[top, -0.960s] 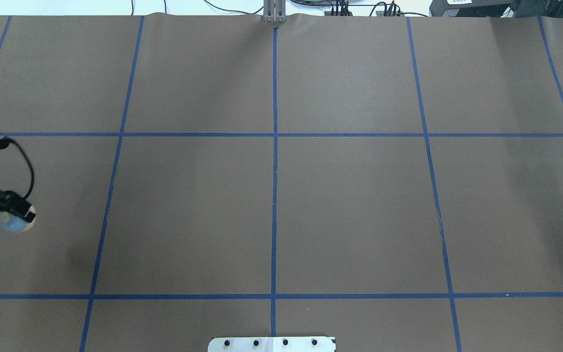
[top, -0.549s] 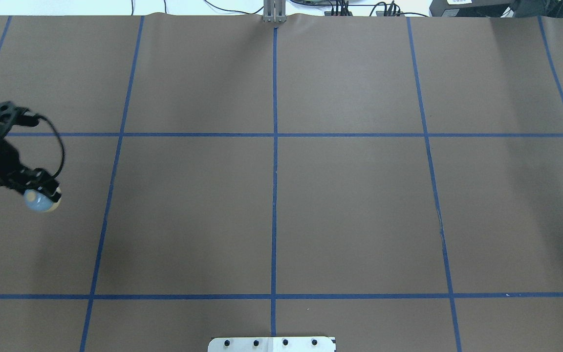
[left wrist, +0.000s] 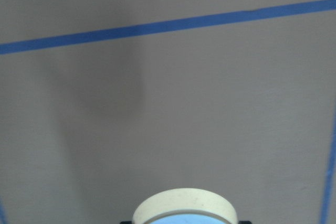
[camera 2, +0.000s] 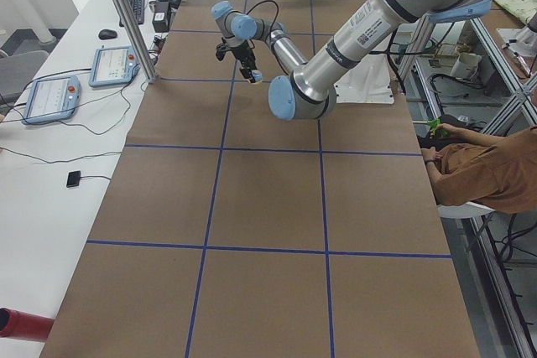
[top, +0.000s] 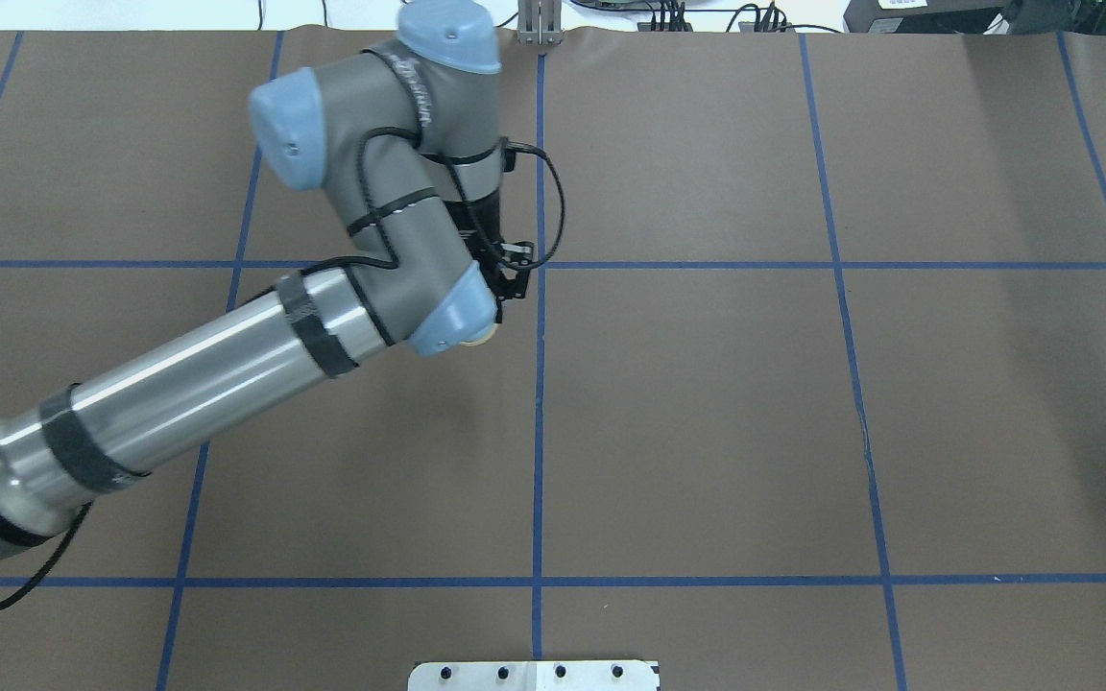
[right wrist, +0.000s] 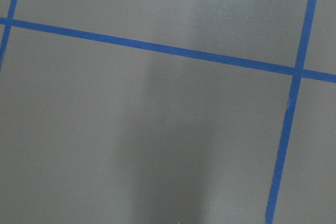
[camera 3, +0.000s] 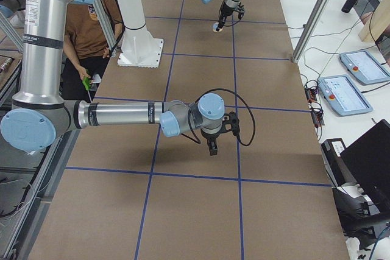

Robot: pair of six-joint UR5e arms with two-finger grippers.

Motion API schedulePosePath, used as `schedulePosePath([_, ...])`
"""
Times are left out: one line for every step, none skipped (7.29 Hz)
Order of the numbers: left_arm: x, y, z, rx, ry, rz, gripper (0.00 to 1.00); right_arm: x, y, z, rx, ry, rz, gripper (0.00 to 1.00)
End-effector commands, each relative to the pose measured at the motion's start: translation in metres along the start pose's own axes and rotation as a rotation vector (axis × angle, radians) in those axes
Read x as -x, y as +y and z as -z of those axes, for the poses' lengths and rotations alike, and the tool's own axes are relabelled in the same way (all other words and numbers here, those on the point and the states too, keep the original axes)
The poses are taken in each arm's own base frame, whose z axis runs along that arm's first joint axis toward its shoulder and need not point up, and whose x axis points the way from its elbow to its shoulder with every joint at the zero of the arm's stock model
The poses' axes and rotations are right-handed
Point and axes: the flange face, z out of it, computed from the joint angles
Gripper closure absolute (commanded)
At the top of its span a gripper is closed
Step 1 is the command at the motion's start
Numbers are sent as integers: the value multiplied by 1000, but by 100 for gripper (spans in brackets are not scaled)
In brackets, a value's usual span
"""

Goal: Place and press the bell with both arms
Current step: 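Carry the blue-and-white bell with the left gripper toward the table center, then lower the bell onto the grid center and open the left gripper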

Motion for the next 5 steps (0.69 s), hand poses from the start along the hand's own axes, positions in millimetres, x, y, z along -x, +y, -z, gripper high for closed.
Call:
schedulePosePath([-73,-6,-42,19,11,51,70,-4,1,-3,6,0,-6,0])
schedulePosePath([-75,-4,-53,-4,-20,44,56,-5,1,-5,9,1,-11,0])
schedulePosePath([-72,-7,-58,0,-29,50,56,-4,0,-5,9,-1,-9,0])
schedulePosePath([-67,-11,-58,-6,-36,51,56,-4,0,-5,11,-3,-8,0])
schedulePosePath([-65,-14,-55,-9,-35,52,56,-3,0,-5,10,-5,-7,0])
